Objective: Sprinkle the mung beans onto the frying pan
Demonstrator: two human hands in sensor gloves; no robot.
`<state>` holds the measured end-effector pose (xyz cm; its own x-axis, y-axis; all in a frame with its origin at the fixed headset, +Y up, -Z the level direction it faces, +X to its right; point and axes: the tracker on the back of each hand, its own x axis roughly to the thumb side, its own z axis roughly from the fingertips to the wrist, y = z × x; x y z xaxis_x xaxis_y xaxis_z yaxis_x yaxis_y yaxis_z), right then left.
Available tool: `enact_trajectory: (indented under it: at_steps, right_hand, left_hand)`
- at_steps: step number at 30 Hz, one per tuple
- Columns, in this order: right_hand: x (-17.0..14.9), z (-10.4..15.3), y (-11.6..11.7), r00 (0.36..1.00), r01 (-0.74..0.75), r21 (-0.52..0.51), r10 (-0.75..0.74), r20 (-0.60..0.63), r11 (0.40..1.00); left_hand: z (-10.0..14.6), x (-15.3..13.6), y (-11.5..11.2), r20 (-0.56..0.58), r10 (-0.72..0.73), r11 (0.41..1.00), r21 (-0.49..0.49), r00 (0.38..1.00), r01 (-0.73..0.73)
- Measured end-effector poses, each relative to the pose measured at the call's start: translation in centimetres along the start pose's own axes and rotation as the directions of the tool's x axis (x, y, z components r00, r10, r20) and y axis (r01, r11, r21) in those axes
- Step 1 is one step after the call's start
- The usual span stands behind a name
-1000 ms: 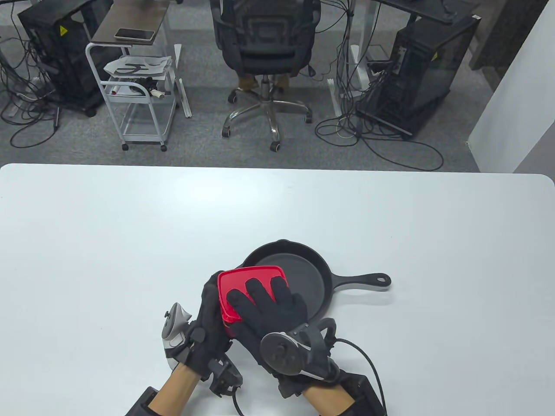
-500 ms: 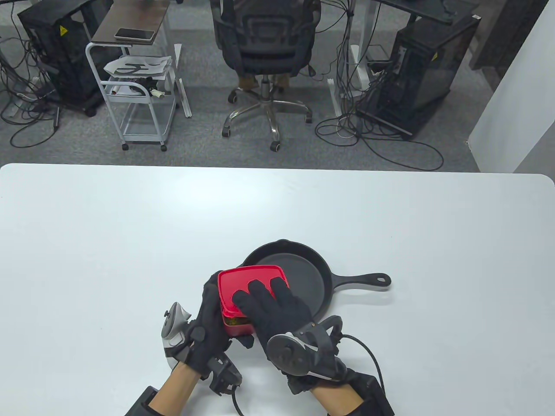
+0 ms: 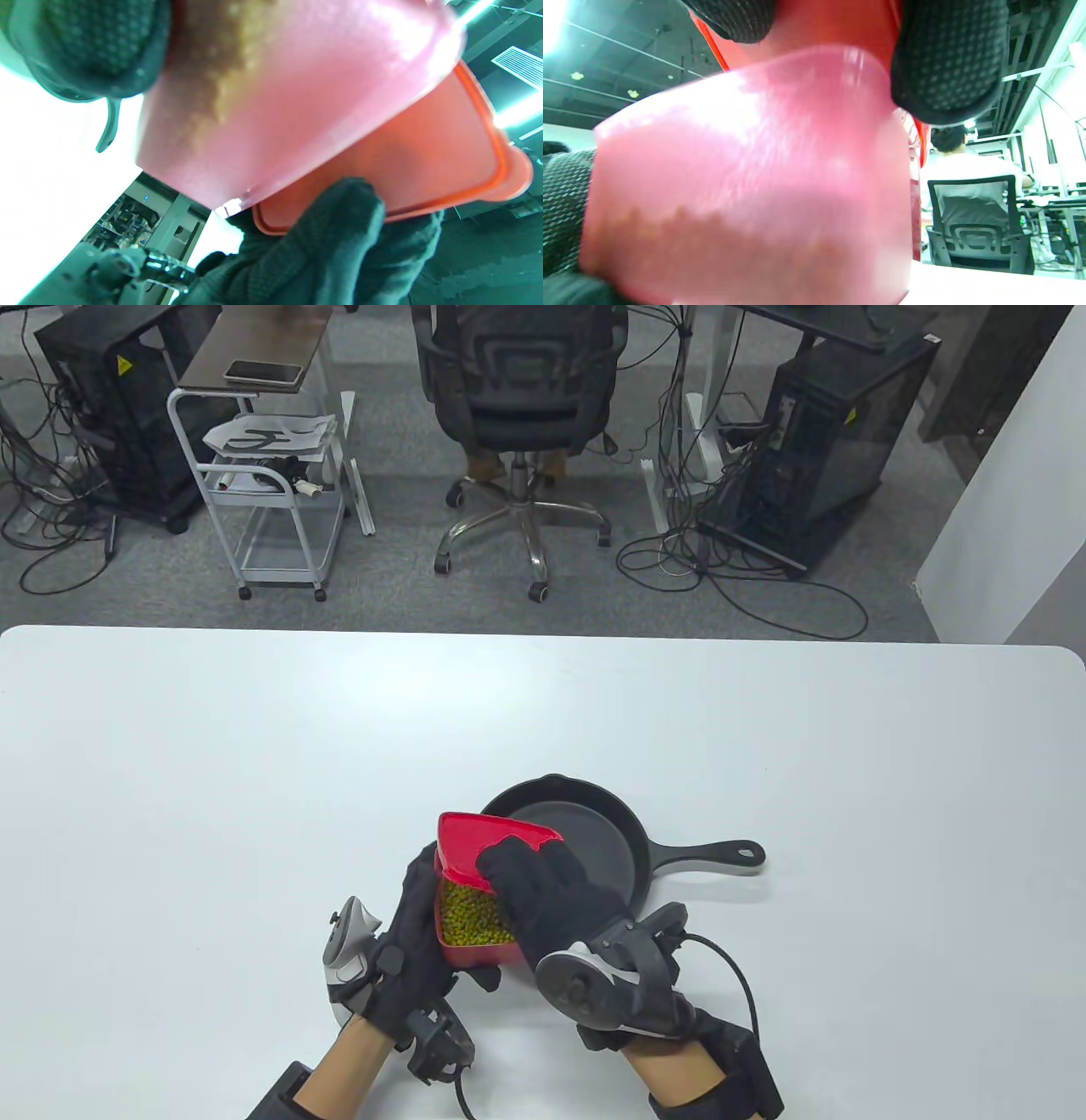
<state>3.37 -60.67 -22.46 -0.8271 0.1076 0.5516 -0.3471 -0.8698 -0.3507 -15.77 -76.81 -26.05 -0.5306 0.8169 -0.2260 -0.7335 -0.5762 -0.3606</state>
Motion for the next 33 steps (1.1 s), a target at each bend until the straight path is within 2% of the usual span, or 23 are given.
enact_trajectory:
  at_steps: [5, 8, 10, 14, 20, 21, 25, 28, 32, 33]
  right_hand:
    - [-0.9, -0.3, -1.1, 0.999, 0.04, -0.007, -0.041, -0.028, 0.999]
    - [-2.6, -0.1, -2.1, 0.998, -0.012, -0.013, 0.012, -0.059, 1.0]
    - [-4.1, 0.1, -2.8, 0.993, -0.052, -0.011, 0.051, -0.107, 0.999]
    - [-9.3, 1.2, -3.8, 0.957, -0.159, 0.023, 0.159, -0.244, 0.987]
    - [-17.6, 4.4, -3.2, 0.828, -0.279, 0.205, 0.344, -0.444, 0.938]
    - [-19.6, 5.5, -2.8, 0.778, -0.287, 0.266, 0.386, -0.496, 0.92]
    - [-23.9, 8.7, -1.1, 0.663, -0.262, 0.402, 0.467, -0.586, 0.877]
    - [-26.0, 11.0, 0.3, 0.576, -0.243, 0.505, 0.542, -0.612, 0.828]
    - [-27.2, 13.3, 2.1, 0.515, -0.221, 0.615, 0.626, -0.585, 0.757]
    - [-27.3, 13.5, 2.3, 0.521, -0.212, 0.621, 0.625, -0.581, 0.754]
  left_hand:
    - [-0.1, 0.2, 0.2, 0.014, -0.015, 1.0, 0.008, 1.0, 0.015]
    - [-0.1, 0.6, 0.7, 0.017, -0.034, 0.999, 0.027, 0.999, 0.033]
    - [-0.1, 0.8, 1.1, 0.017, -0.052, 0.998, 0.046, 0.999, 0.051]
    - [-0.1, 1.2, 2.1, 0.018, -0.044, 0.997, 0.07, 0.999, 0.042]
    - [-0.2, 1.8, 3.2, 0.02, -0.04, 0.995, 0.095, 0.999, 0.037]
    - [-0.2, 1.8, 3.4, 0.02, -0.04, 0.995, 0.093, 0.999, 0.038]
    - [-0.1, 2.1, 3.7, 0.041, -0.049, 0.993, 0.109, 0.998, 0.044]
    - [-0.1, 2.2, 3.7, 0.046, -0.047, 0.993, 0.113, 0.998, 0.041]
    - [-0.1, 2.3, 3.7, 0.04, -0.045, 0.993, 0.11, 0.998, 0.04]
    - [-0.1, 2.3, 3.7, 0.038, -0.046, 0.993, 0.113, 0.998, 0.042]
